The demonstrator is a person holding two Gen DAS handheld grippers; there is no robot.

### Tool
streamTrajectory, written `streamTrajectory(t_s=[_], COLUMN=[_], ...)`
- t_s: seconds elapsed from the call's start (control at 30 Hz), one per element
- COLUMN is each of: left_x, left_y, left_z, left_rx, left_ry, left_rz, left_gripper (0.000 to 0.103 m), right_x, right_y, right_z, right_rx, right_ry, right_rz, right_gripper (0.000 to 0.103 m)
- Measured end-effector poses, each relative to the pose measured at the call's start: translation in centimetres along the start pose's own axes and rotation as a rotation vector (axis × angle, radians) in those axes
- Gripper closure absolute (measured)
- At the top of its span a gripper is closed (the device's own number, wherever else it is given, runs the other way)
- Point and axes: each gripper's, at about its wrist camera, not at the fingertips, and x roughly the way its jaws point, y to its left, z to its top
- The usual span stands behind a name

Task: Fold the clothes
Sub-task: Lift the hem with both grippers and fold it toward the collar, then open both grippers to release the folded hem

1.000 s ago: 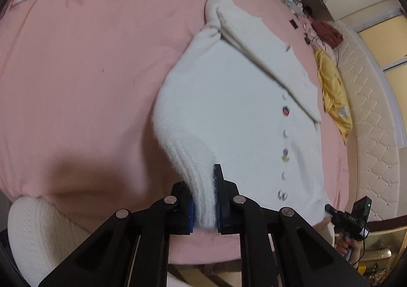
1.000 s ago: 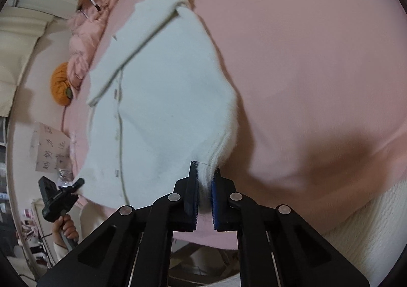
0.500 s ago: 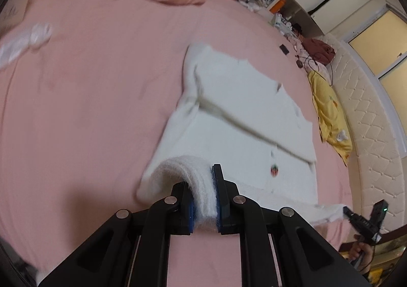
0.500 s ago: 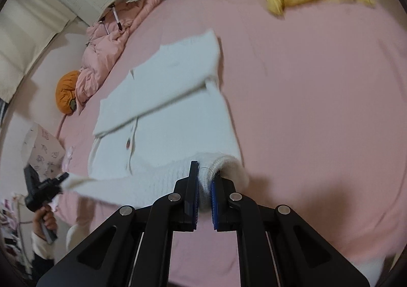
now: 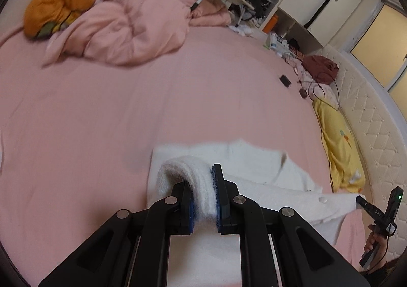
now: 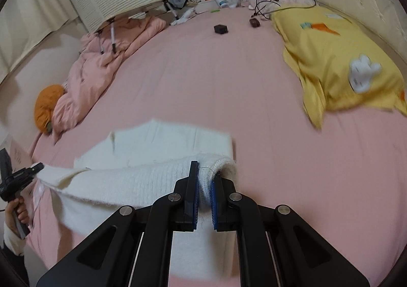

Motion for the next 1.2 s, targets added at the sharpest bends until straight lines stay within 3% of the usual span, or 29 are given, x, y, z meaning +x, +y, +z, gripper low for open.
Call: streamTrajectory(t_s=[0.17,0.3,0.43,0.5,0.57,0.6,0.73,0.77,0.8,0.83,0.87,0.9,0.97,1.03,1.13,1.2], left_x=[5.5,10.8,13.4,14.2,15.7,16.0,14.9,14.5,13.5,12.8,11.7,10.7,9.4,7.9,7.0,7.5], left_y=[-0.3,1.3,2.5,3.0,3.2,3.2,2.3,2.3,2.6,2.8,3.3,4.0,4.7,4.0,0.1,-3.4], left_z=[3.4,3.1,2.3,2.4,2.9,3.1,4.6,5.0,5.5,5.7,5.9,6.0,6.1,5.5,2.7,0.1], left_rx=[-0.001,-0.028,-0.051,-0.074,-0.098,-0.098,-0.093,-0.101,-0.121,-0.150,-0.197,-0.241,-0.264,-0.211,-0.051,0.039], left_ry=[0.053,0.126,0.158,0.177,0.262,0.276,0.221,0.195,0.137,0.098,0.034,-0.019,-0.051,-0.085,-0.127,-0.125], left_rz=[0.051,0.095,0.100,0.091,0.082,0.086,0.119,0.152,0.243,0.290,0.328,0.334,0.356,0.420,0.483,0.419], left_gripper=[0.091,0.091,0.089,0.081,0.071,0.071,0.066,0.045,0.013,0.001,0.000,0.000,0.000,0.000,0.000,0.000], right_x=[5.9,11.1,15.9,17.0,17.9,17.8,17.1,16.7,16.4,16.3,15.9,15.4,13.8,11.4,8.3,7.0], right_y=[-0.2,-1.0,-2.4,-2.5,-2.7,-2.9,-4.3,-5.1,-5.9,-6.9,-8.3,-9.5,-11.3,-11.2,-6.2,0.4], right_z=[4.5,4.9,3.8,3.2,3.3,3.5,4.7,4.9,4.9,4.9,4.7,4.4,4.4,4.4,4.0,2.0], right_rx=[-0.015,-0.009,0.020,0.011,0.022,0.031,0.177,0.247,0.318,0.415,0.522,0.593,0.648,0.591,0.353,0.116], right_ry=[0.042,0.109,0.210,0.218,0.228,0.212,0.158,0.140,0.132,0.118,0.077,0.040,-0.033,-0.106,-0.204,-0.274], right_rz=[-0.052,-0.085,-0.135,-0.138,-0.146,-0.141,-0.072,-0.033,0.013,0.081,0.154,0.192,0.156,0.047,-0.092,-0.154], right_gripper=[0.095,0.095,0.095,0.094,0.089,0.088,0.086,0.084,0.081,0.062,0.023,0.001,0.000,0.000,0.000,0.000])
